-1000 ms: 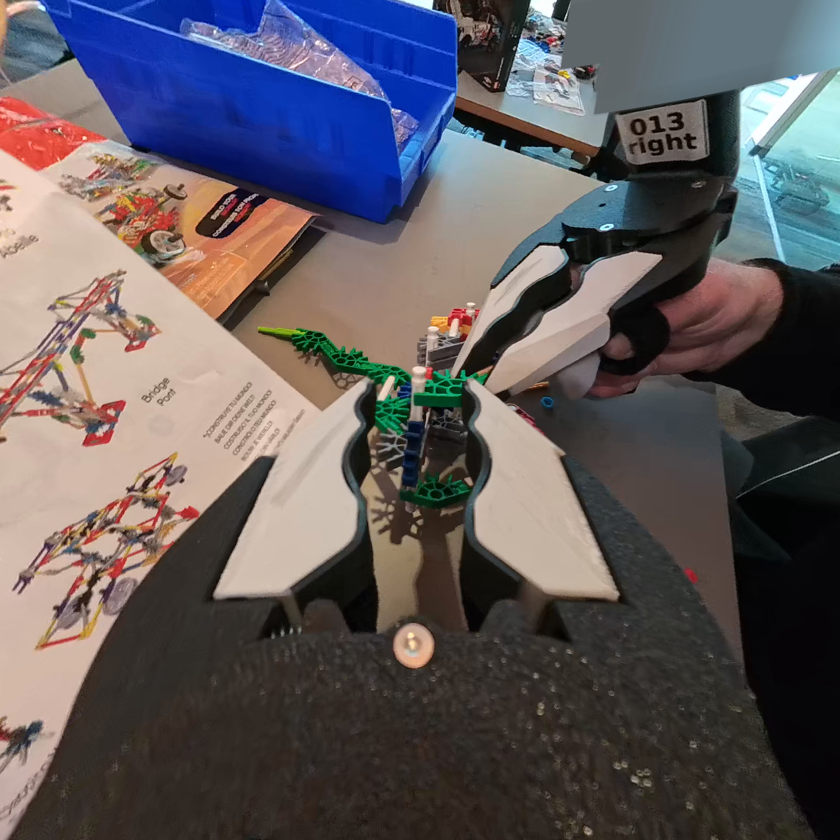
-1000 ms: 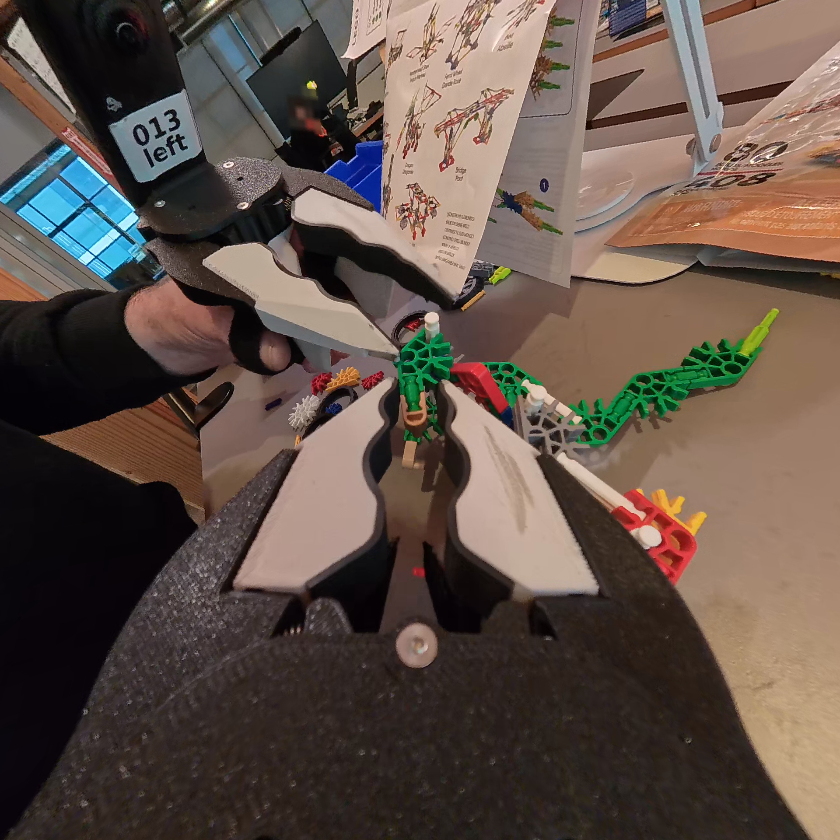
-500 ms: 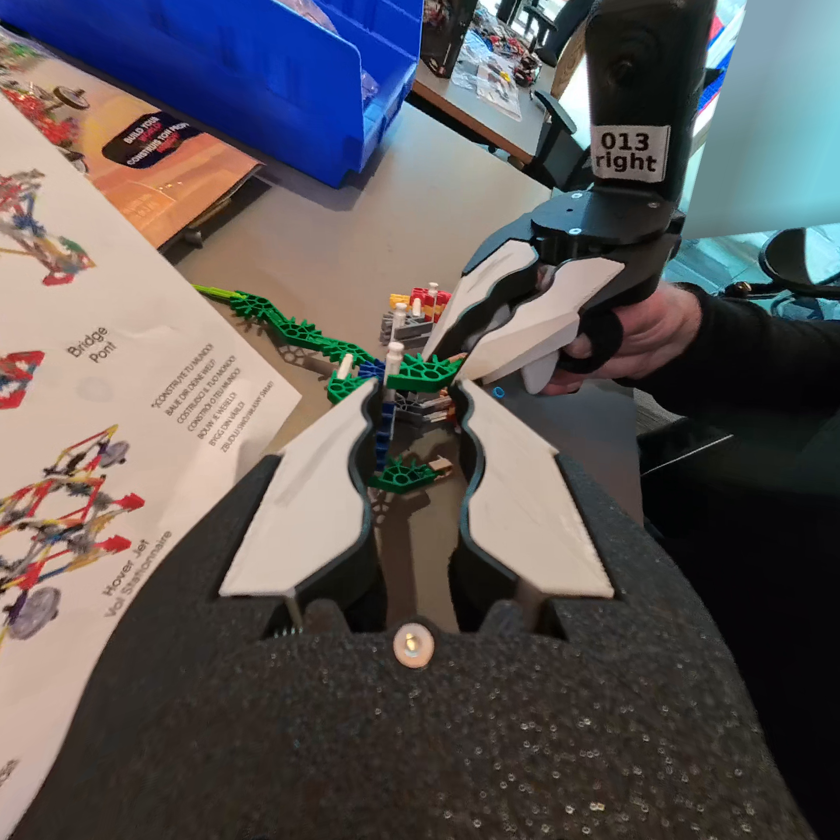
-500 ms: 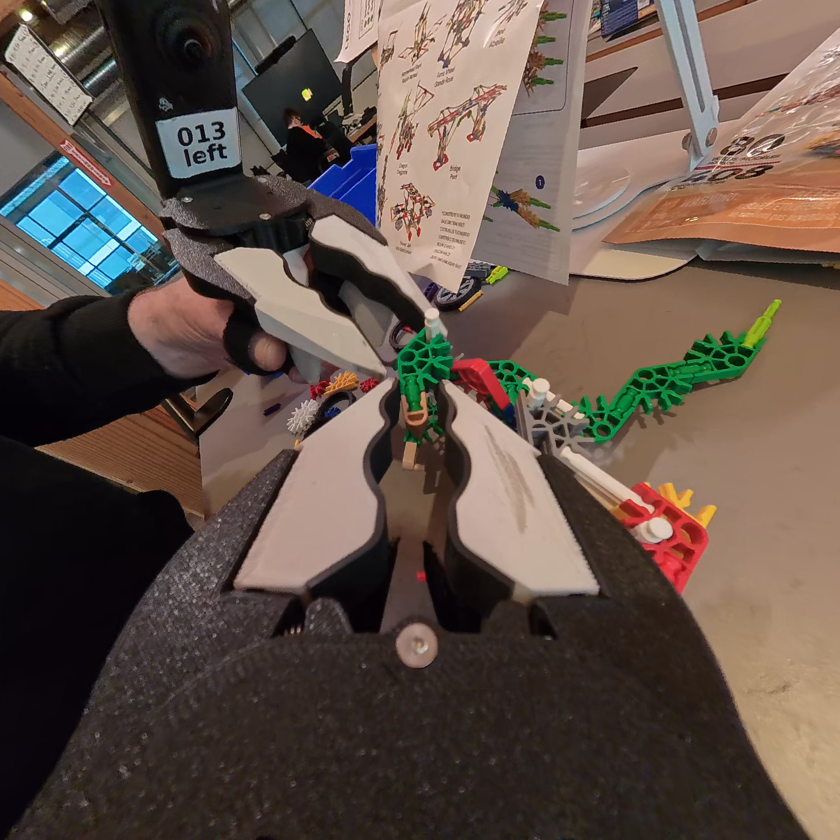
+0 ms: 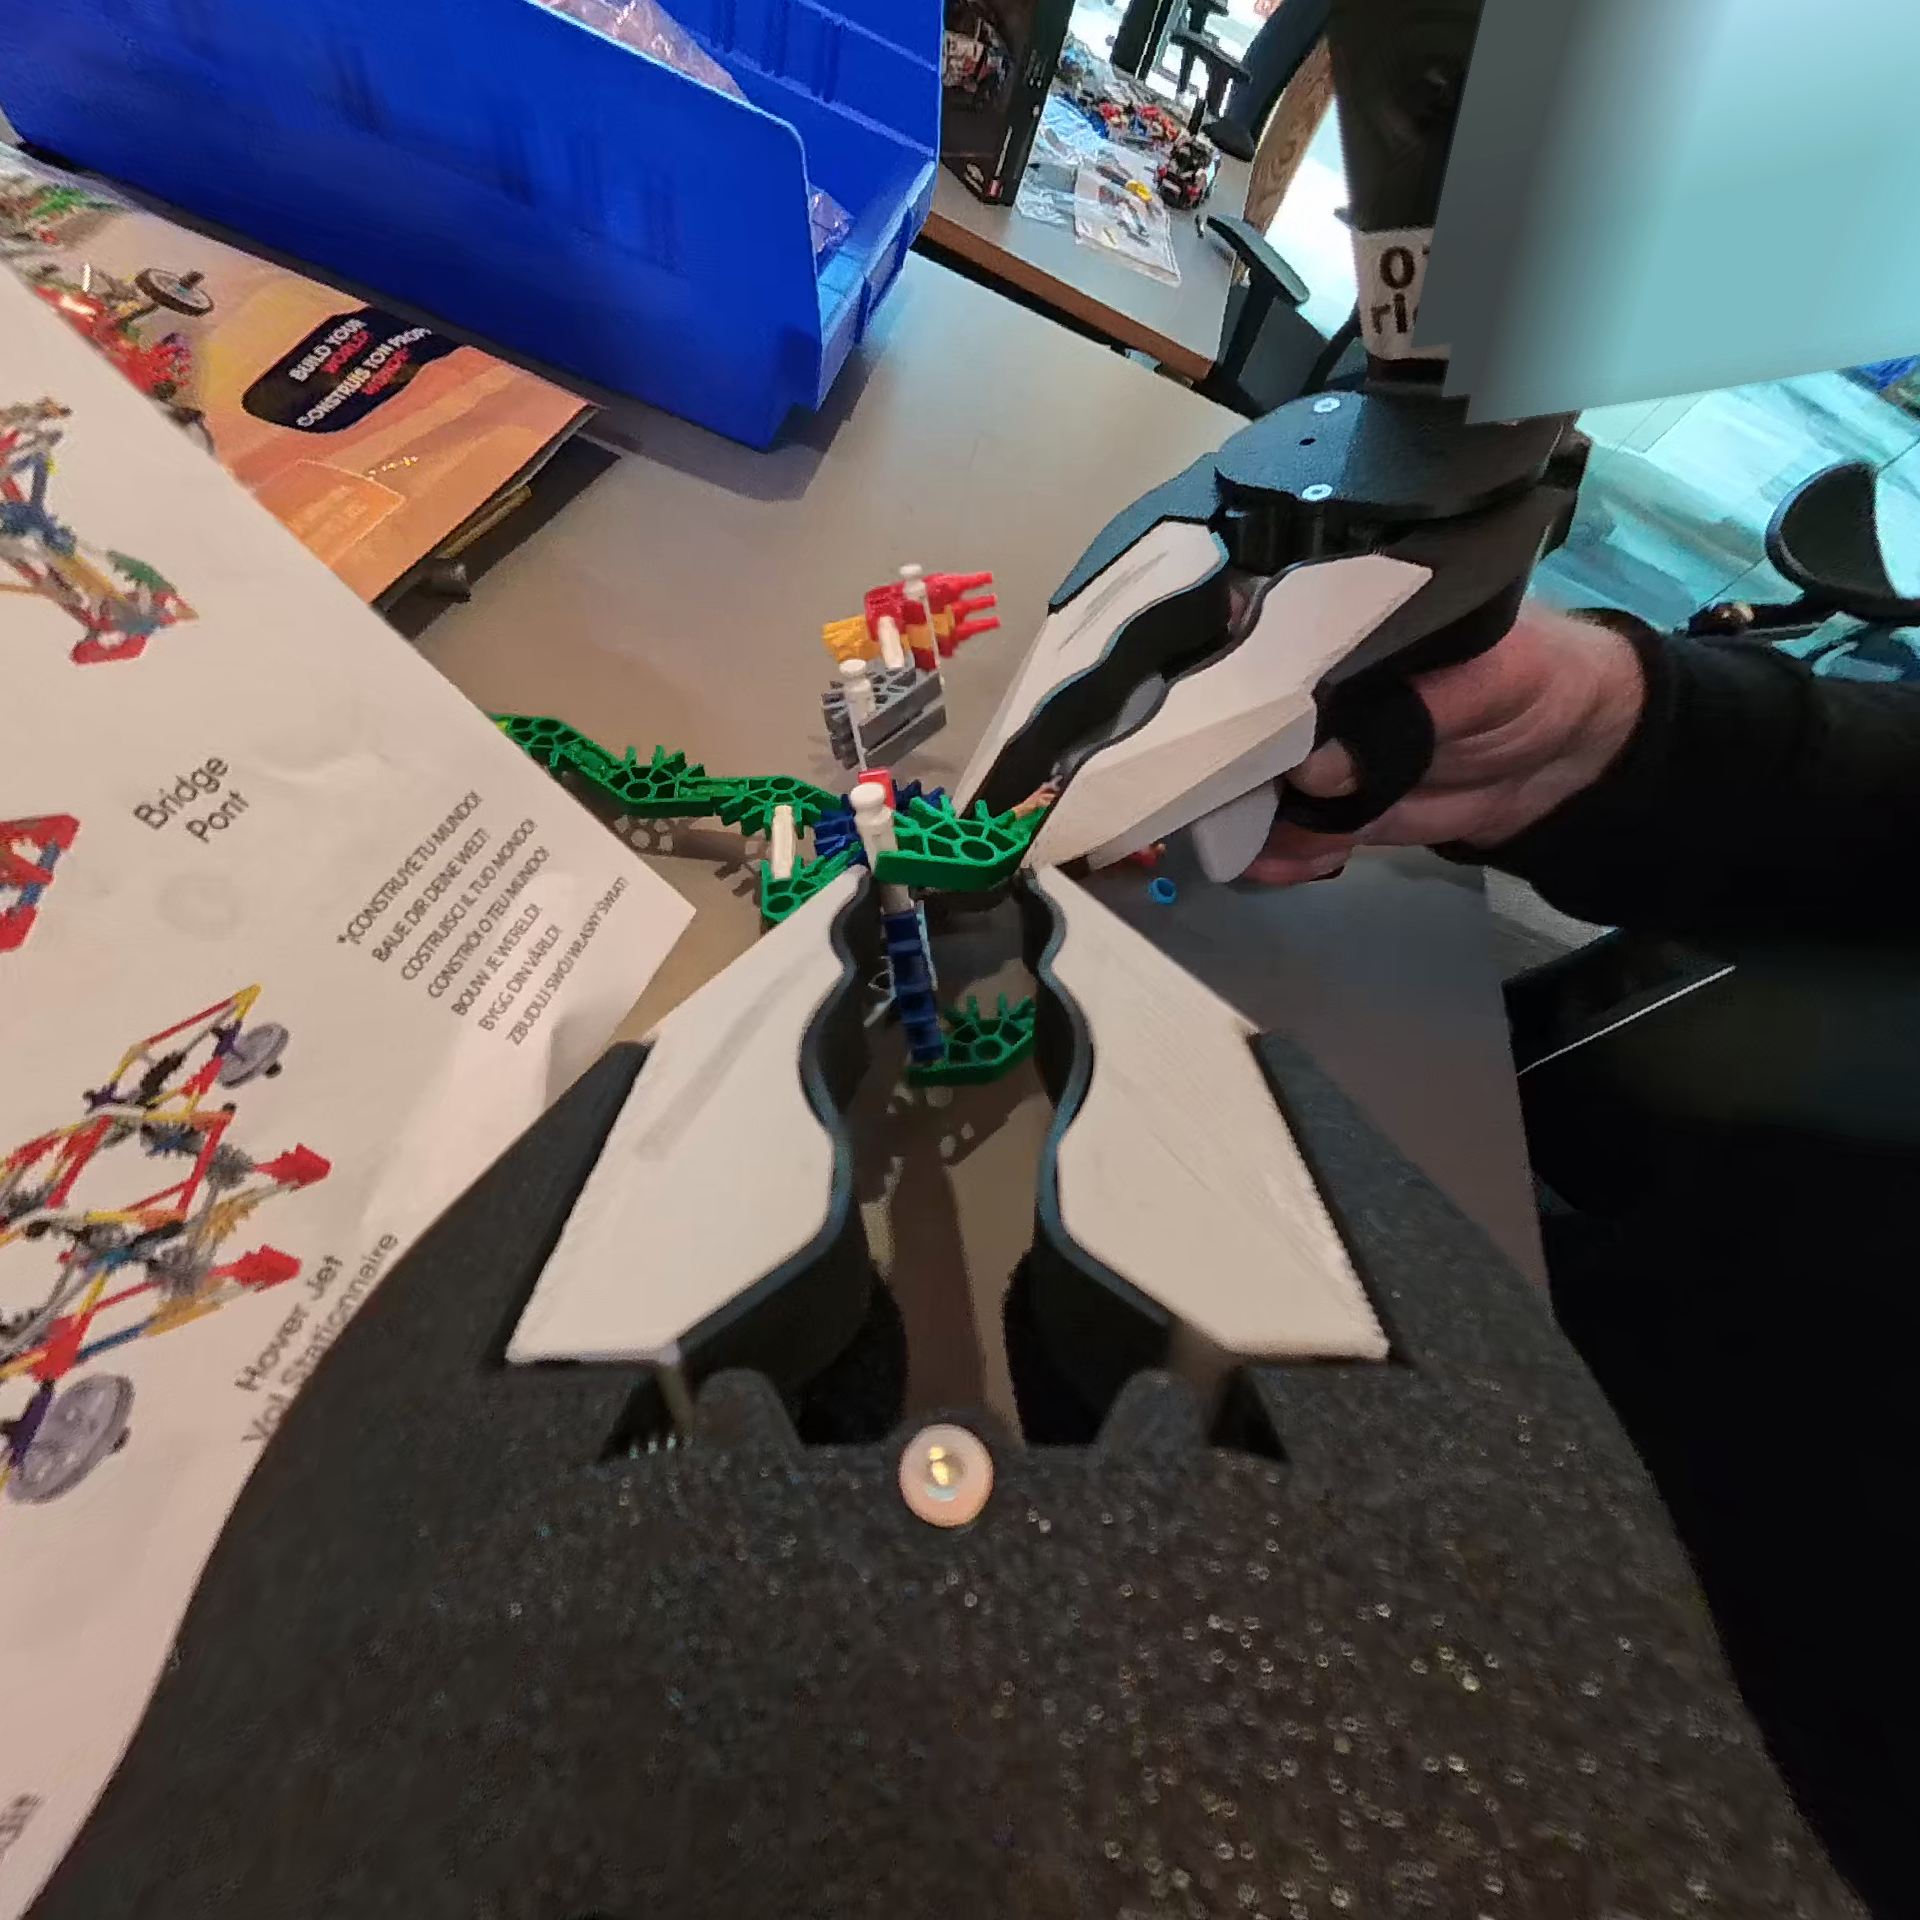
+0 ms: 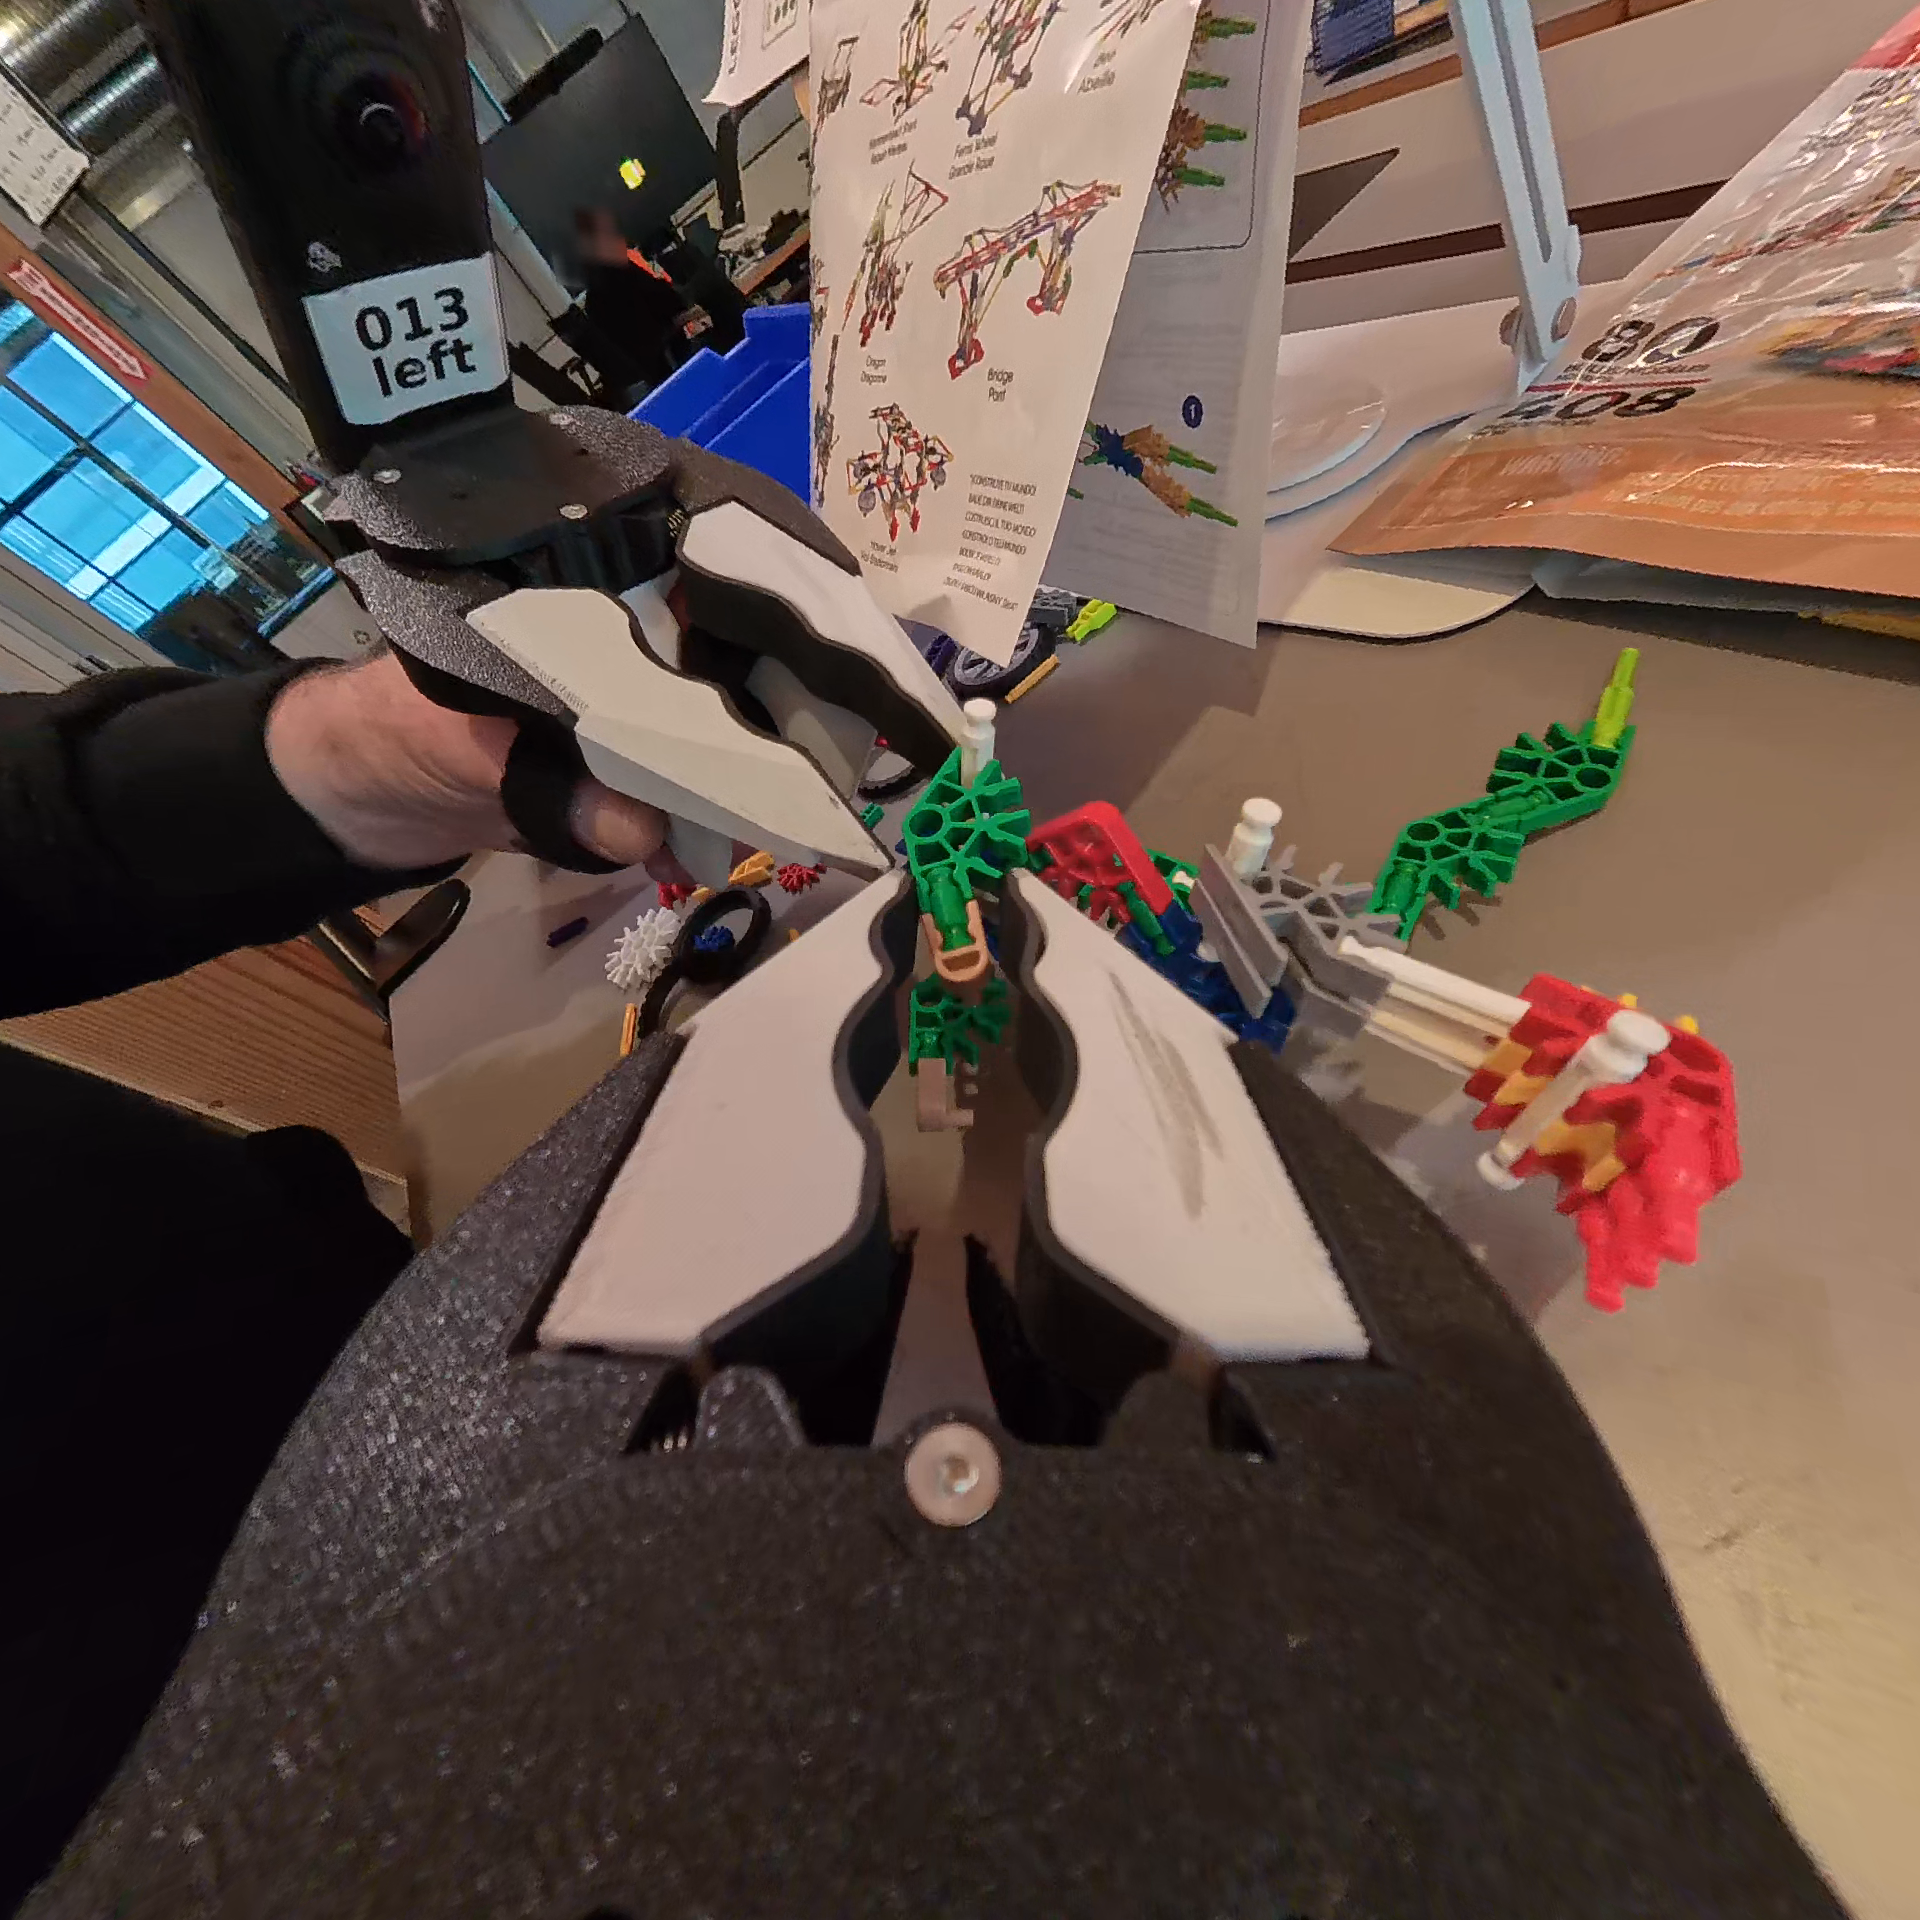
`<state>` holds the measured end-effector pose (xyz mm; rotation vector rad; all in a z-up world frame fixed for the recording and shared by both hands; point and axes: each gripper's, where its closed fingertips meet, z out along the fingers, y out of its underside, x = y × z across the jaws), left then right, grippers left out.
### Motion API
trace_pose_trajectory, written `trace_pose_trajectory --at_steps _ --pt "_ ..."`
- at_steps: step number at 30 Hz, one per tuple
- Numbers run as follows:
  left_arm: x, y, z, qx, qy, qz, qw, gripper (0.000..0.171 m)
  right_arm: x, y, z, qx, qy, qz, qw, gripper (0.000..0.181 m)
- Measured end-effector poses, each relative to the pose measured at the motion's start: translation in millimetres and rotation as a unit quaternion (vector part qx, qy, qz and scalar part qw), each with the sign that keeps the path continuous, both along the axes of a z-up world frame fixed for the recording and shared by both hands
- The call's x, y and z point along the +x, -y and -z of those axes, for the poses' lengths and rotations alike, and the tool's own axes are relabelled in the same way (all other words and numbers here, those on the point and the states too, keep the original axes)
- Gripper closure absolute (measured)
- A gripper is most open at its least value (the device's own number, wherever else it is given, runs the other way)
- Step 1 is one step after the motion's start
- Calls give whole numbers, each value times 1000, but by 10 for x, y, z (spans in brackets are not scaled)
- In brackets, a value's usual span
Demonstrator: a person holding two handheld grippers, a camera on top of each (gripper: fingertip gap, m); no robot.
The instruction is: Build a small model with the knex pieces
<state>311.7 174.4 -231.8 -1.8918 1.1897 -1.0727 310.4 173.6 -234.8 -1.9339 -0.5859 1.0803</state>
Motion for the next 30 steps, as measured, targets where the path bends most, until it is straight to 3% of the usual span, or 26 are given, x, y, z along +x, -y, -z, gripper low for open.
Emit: trace_pose_trajectory --at_steps 6,12,17,30 --pt "-8 4 45 62 -47 24 997 151 -5 50 46 -9 13 -17 1000 167" --pt "-19 -63 -21 78 -57 13 995 137 16 46 15 -14 14 -23 1000 167" --pt "26 -19 -39 119 -74 36 989 137 -9 61 60 -27 22 -28 999 167" --pt "52 -35 -37 118 -62 41 990 144 15 19 54 -31 29 -25 999 167"
